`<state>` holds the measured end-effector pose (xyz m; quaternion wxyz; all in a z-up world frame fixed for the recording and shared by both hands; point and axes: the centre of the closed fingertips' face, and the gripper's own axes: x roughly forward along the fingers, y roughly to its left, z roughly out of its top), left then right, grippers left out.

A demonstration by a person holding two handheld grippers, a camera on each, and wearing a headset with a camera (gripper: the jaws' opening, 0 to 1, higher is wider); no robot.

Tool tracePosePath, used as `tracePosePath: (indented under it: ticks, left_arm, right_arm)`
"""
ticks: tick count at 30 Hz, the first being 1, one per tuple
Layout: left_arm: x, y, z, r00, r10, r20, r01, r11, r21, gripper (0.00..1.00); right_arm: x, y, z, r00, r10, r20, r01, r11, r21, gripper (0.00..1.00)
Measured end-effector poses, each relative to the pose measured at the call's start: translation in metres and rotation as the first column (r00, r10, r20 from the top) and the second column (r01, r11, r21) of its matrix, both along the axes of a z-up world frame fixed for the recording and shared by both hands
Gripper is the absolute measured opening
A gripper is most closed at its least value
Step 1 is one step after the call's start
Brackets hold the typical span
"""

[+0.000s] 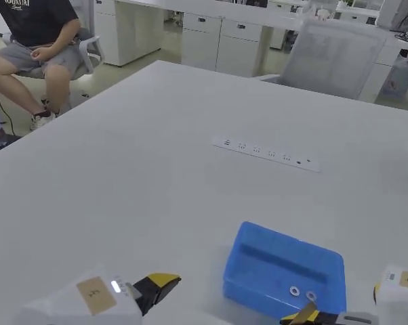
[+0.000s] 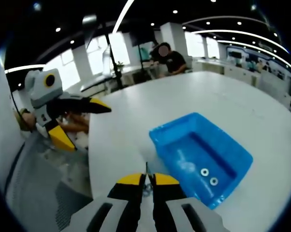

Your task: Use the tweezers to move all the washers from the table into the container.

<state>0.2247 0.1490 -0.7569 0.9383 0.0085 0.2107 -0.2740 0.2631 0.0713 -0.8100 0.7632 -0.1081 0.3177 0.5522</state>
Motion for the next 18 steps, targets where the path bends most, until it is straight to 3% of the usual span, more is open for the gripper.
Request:
tracePosePath:
  ticks: [11, 15, 18]
  left_arm:
    - [0.0001, 0.0003, -0.0005, 1.000, 0.000, 0.001, 0.000, 1.000, 0.008, 0.64]
    - [0.0000, 0.0001, -0.0005, 1.000, -0.002, 0.002, 0.002, 1.000, 0.011, 0.64]
    - [-0.0001, 0.0005, -0.0009, 1.000, -0.002, 0.001, 0.002, 1.000, 0.013, 0.64]
  right_arm:
    - [-0.0012, -0.0003, -0.0007, 0.999, 0.024, 0.038, -0.023, 0.999, -0.027, 0.03]
    - [-0.0045, 0.0029, -0.0006, 0.991, 0.087, 0.100, -0.082, 0.995, -0.049, 0.03]
    - [-0.0044, 0.0038, 0.0002, 0.993, 0.069, 0.098, -0.064, 0.997, -0.050, 0.02]
